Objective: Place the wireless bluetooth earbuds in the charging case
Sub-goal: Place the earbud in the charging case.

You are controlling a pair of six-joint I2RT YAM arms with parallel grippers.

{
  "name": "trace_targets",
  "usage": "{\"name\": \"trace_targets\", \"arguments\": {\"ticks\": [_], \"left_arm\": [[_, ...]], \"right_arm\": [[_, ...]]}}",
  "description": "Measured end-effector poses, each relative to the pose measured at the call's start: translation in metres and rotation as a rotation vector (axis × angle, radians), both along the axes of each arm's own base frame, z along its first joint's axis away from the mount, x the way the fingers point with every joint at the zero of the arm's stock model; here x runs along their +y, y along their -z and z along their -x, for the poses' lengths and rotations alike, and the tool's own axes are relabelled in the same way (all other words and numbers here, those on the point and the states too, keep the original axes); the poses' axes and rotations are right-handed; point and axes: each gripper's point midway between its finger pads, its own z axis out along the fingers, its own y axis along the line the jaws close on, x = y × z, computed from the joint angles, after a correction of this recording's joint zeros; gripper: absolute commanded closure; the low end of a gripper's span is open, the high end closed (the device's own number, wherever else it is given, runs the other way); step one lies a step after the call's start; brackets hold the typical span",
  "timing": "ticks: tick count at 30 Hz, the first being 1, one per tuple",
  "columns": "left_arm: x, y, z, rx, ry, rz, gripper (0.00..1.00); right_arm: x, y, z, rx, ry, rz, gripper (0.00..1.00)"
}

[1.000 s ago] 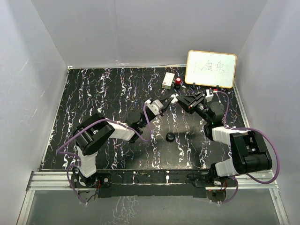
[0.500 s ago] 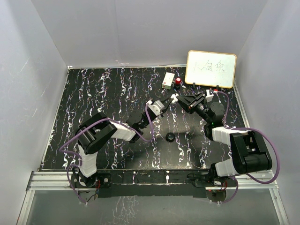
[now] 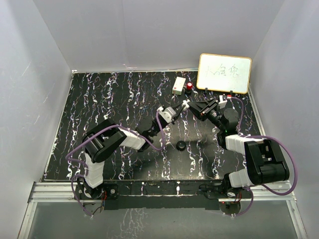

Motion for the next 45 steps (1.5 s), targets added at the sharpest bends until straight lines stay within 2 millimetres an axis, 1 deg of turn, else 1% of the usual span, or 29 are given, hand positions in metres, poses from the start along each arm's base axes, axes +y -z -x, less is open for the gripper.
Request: {"name": "trace_targets", "arguments": {"ticks": [3,26,27,30,33,39,45], "left_arm": [[-0.0005,0.0022,-0.0005,0.002,0.000,-0.002,1.00],[0.0028,-0.0001,-0.0040,-0.006,-0.028,0.005,1.00],[0.0028,-0.0001,-0.0040,-0.007,-0.027,0.006,0.99],[0.0028,-0.0001,-0.0039,-0.006,-0.027,0.006,0.92],[0.0028,-0.0002,-0.0039,-0.006,-0.027,0.006,0.89],[0.0028,-0.0002,-0.0039,-0.006,-0.027,0.006,0.78],[0.0026,-0.0001,-0.0037,-0.006,-0.026,0.006,0.69]], "right_arm": [[0.0000,0.0006,0.0001,0.002,0.000,0.001,1.00],[0.0003,-0.0021,0.0010,-0.006,-0.001,-0.001,1.00],[0.0003,-0.0021,0.0010,-0.006,-0.001,-0.001,1.00],[0.0003,-0.0022,0.0010,-0.006,-0.001,-0.001,1.00],[0.0003,-0.0022,0.0010,-0.006,-0.001,-0.001,1.00],[0.0003,-0.0022,0.0010,-0.007,-0.001,-0.001,1.00],[-0.0001,-0.0053,0.0008,-0.021,0.002,-0.004,1.00]]}}
